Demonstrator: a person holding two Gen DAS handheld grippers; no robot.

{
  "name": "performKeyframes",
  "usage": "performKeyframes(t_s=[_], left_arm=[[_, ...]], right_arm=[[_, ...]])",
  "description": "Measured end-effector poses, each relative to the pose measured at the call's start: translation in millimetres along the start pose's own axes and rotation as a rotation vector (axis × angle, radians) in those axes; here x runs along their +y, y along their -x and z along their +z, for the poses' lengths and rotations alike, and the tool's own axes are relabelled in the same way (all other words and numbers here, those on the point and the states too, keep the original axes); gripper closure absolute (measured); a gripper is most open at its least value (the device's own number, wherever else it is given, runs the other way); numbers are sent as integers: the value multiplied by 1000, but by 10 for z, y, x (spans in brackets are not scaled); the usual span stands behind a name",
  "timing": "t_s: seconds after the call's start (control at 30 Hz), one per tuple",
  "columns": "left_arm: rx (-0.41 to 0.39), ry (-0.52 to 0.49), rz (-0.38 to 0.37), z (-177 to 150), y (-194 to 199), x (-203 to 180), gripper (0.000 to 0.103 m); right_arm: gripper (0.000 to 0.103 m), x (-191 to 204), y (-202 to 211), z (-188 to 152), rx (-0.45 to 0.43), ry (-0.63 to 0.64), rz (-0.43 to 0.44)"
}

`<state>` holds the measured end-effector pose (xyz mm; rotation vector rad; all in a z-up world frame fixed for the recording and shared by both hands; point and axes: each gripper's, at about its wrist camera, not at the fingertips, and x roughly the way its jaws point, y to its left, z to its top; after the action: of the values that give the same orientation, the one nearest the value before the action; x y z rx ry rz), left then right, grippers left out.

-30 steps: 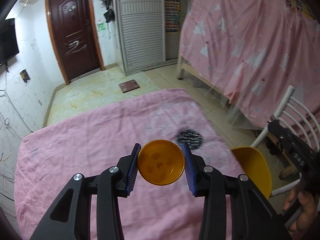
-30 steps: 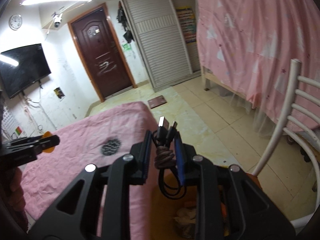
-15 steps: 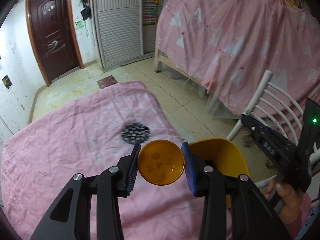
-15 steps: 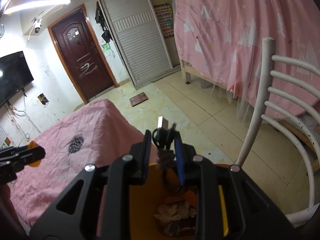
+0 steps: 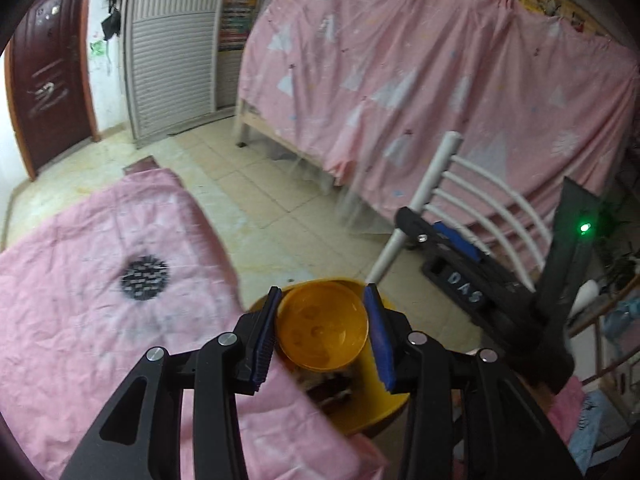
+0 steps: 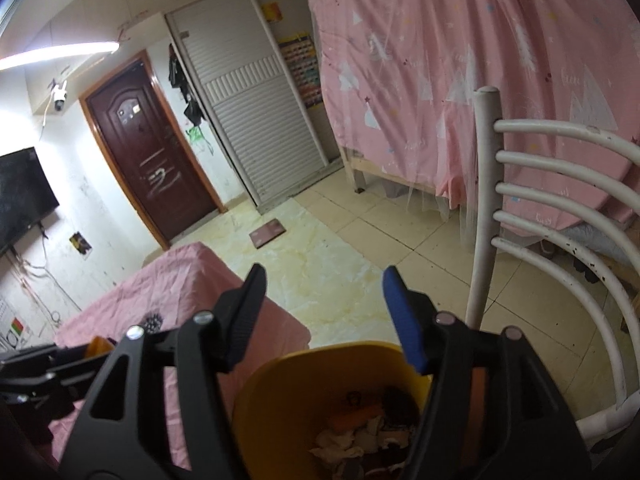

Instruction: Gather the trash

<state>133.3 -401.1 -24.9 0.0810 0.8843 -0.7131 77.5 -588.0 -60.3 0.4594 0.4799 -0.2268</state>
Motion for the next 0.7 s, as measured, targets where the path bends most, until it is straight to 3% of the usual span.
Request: performKeyframes(t_s=[0.03,0.1,0.13,0.37,0.5,0.7], left_arm=[[1,1,-22,0,-19,-15,65],[3,0,-55,-14,-40,-53,41],[1,-1,-56,-22,-45,-60,36],[-34,-16,-27,-111,71,16,30],[-89,-5,-4,-150,299,167,21],[-186,30,42,-254,667,444,9]], right_arm=[[41,-8,5,2,-3,-4,0],[40,-9,14,3,-10,-11,0],[39,-10,23,7,-13,-14,1],[28,48,-8,7,-10,-13,24],[9,162,14,-1,-23,1,45],[6,441,137,-6,-53,47,79]])
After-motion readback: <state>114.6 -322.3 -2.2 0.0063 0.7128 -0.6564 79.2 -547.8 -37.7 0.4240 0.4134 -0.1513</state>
